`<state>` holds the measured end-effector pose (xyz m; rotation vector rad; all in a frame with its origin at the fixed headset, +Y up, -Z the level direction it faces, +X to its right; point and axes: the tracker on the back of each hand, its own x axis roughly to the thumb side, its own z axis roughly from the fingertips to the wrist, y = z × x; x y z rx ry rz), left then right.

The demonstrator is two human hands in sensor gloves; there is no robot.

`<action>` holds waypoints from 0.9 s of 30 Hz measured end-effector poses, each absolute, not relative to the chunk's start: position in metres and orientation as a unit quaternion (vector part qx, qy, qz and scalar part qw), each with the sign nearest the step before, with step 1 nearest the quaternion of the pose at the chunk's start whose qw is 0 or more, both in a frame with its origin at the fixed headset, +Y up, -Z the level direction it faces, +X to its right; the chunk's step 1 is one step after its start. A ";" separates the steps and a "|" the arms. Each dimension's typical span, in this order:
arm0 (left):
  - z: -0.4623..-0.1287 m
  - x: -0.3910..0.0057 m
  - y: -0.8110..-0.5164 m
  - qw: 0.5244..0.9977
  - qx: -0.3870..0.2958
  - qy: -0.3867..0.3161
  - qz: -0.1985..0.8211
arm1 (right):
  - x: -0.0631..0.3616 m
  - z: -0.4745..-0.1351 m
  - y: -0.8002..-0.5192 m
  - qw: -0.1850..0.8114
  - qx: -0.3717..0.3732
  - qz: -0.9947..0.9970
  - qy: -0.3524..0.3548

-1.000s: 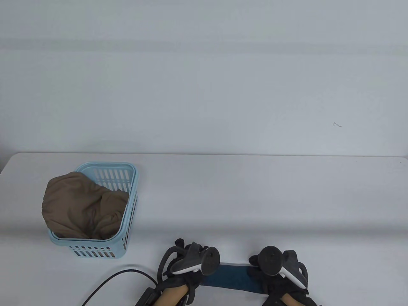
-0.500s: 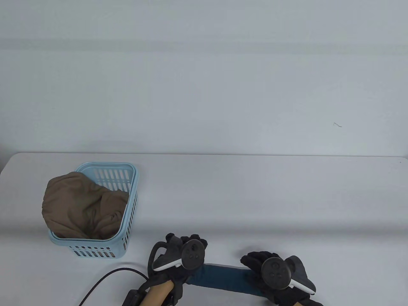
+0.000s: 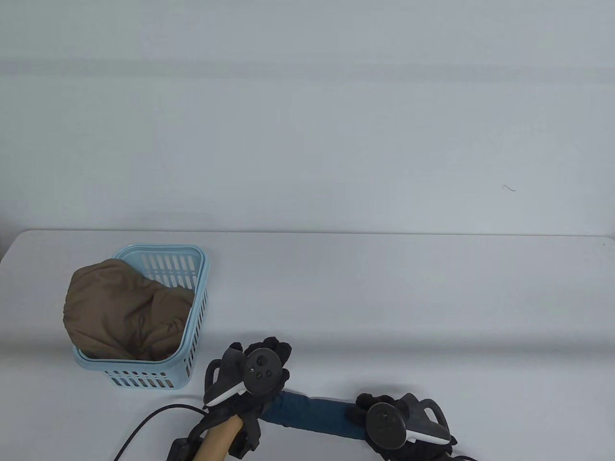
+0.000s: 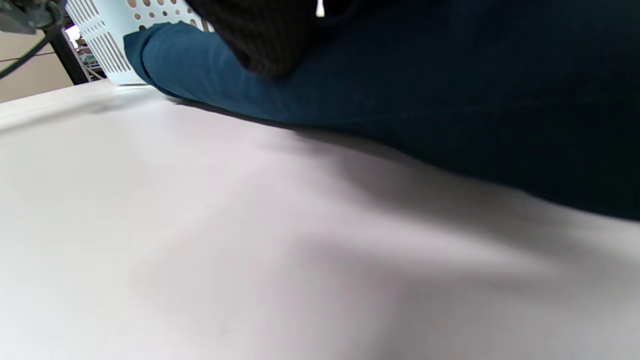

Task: Roll shorts into tight roll

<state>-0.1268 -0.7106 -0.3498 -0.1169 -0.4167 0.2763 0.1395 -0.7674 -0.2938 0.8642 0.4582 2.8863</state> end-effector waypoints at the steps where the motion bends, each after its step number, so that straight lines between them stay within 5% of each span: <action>1: -0.349 -0.127 -0.710 0.967 -0.059 -0.206 0.137 | 0.139 -0.293 -0.767 0.041 0.286 0.946 0.145; 11: -0.350 -0.123 -0.710 0.966 -0.060 -0.215 0.134 | 0.138 -0.291 -0.770 0.003 0.275 0.955 0.110; 27: -0.349 -0.118 -0.716 0.965 -0.072 -0.220 0.126 | 0.190 -0.349 -0.774 -0.046 0.095 0.990 0.091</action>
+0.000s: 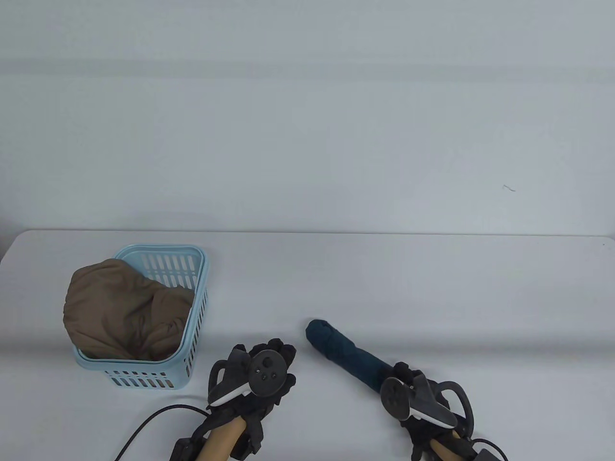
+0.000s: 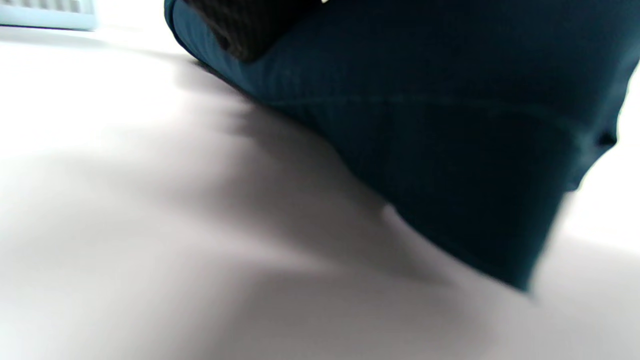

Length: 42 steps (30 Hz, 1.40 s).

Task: Roll shorts into tight roll

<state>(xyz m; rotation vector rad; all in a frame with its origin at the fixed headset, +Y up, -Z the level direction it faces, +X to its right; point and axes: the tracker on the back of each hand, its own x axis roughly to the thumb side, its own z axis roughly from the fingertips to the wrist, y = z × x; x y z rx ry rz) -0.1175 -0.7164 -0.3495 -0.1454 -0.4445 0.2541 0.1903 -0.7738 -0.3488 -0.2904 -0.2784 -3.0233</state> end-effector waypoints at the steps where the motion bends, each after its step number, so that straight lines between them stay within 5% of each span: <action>1: -0.349 -0.117 -0.717 0.965 -0.072 -0.220 0.125 | 0.194 -0.352 -0.774 0.044 -0.087 -0.991 -0.092; 20: -0.347 -0.110 -0.722 0.962 -0.086 -0.232 0.113 | 0.298 -0.405 -0.775 0.040 0.149 -0.982 -0.106; 42: -0.348 -0.110 -0.720 0.961 -0.089 -0.234 0.119 | 0.365 -0.404 -0.771 0.042 0.301 -0.945 -0.123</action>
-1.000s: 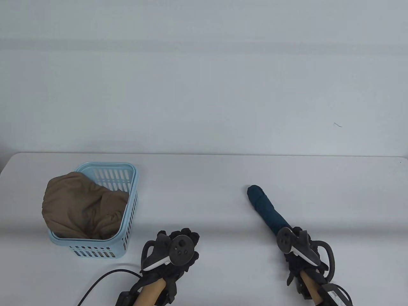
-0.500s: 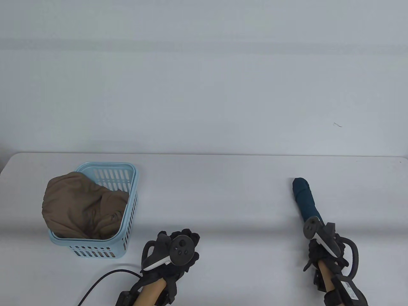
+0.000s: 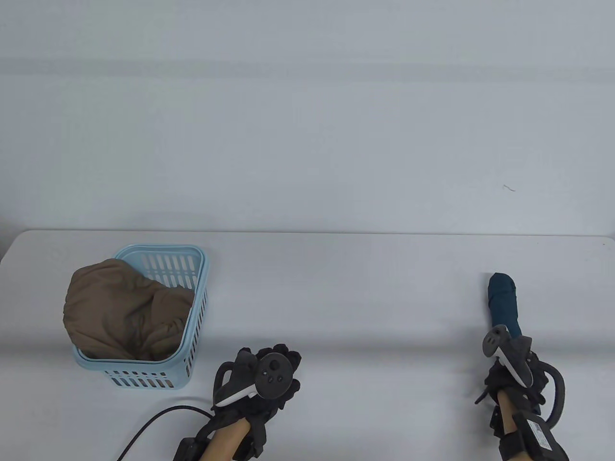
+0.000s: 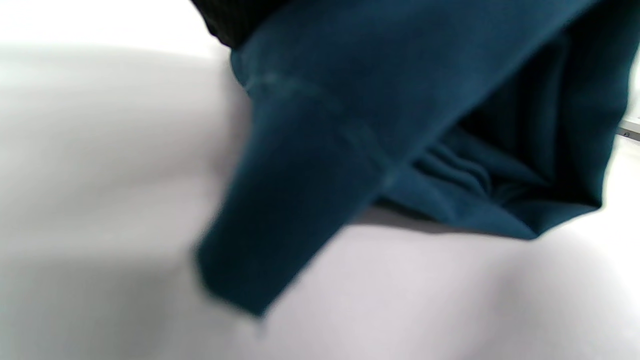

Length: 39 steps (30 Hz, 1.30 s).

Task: Roll shorts into tight roll

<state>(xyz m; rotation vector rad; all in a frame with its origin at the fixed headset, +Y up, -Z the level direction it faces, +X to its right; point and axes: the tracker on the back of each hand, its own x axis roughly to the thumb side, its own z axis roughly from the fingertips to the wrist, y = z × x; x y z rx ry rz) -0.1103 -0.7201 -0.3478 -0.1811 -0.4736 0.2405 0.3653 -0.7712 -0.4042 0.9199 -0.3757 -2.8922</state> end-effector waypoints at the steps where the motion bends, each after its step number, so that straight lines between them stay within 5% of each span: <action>1: -0.348 -0.110 -0.720 0.961 -0.088 -0.234 0.119 | 0.366 -0.404 -0.772 0.042 0.298 -0.946 -0.119; 8: -0.347 -0.107 -0.719 0.960 -0.075 -0.244 0.113 | 0.374 -0.403 -0.772 0.031 0.289 -0.953 -0.083; 13: -0.345 -0.104 -0.715 0.961 -0.066 -0.248 0.101 | 0.369 -0.396 -0.740 -0.025 0.298 -0.954 -0.003; 24: -0.342 -0.105 -0.711 0.964 -0.054 -0.243 0.092 | 0.240 -0.357 -0.652 -0.112 0.014 -0.987 0.114; 31: -0.343 -0.103 -0.714 0.963 -0.060 -0.246 0.086 | 0.165 -0.323 -0.678 -0.112 -0.109 -0.985 0.073; 39: -0.343 -0.103 -0.723 0.966 -0.073 -0.240 0.062 | 0.149 -0.308 -0.708 -0.111 -0.131 -0.984 0.037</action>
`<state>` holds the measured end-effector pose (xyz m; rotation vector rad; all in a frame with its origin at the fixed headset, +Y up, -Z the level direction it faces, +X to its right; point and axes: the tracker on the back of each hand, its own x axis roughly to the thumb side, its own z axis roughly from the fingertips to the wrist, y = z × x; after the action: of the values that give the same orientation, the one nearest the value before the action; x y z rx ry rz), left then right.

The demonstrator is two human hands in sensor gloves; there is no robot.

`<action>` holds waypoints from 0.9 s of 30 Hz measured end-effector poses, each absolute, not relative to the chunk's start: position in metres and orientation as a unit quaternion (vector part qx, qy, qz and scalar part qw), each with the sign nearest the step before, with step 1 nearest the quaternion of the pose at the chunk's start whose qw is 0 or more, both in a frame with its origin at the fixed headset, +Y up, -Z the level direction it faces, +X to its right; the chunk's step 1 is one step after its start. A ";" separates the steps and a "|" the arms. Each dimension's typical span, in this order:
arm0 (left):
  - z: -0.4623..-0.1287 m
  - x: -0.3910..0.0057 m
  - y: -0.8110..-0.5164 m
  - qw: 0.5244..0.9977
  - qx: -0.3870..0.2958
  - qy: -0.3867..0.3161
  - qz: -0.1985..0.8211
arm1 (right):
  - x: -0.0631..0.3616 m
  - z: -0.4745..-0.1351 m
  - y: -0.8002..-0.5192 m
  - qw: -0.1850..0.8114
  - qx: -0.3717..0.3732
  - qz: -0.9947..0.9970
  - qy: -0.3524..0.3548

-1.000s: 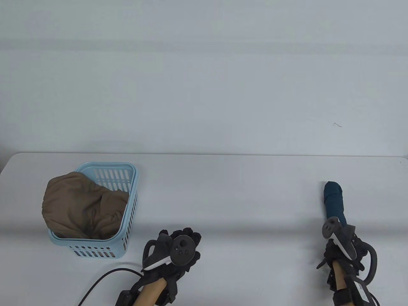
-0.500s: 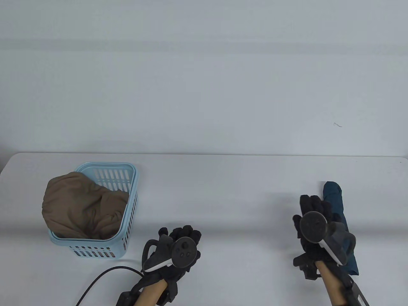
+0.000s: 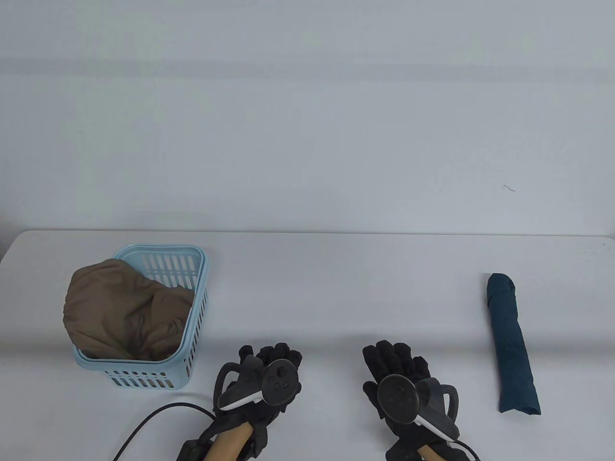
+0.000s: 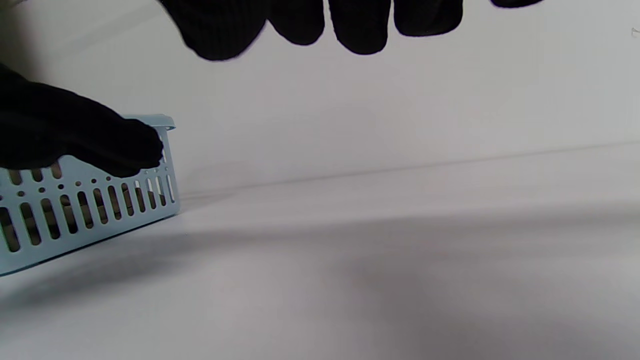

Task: Roll shorts into tight roll

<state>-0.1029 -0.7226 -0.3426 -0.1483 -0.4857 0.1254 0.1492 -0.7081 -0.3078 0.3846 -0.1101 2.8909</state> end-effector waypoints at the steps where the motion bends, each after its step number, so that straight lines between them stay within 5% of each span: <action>1: -0.342 -0.102 -0.723 0.966 -0.074 -0.240 0.059 | 0.150 -0.307 -0.708 0.108 0.130 0.985 -0.039; 18: -0.342 -0.092 -0.722 0.960 -0.093 -0.259 0.056 | 0.161 -0.308 -0.716 0.113 0.121 0.986 0.000; 23: -0.352 -0.122 -0.676 0.970 -0.019 -0.225 0.093 | 0.162 -0.309 -0.724 0.114 0.127 0.985 0.032; 27: -0.365 -0.177 -0.623 0.984 0.050 -0.134 0.108 | 0.167 -0.314 -0.729 0.124 0.125 0.983 0.051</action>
<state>-0.1774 -0.6226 -0.3648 0.0997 -0.2686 0.2165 0.1667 -0.7292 -0.3137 0.3649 0.1481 2.8656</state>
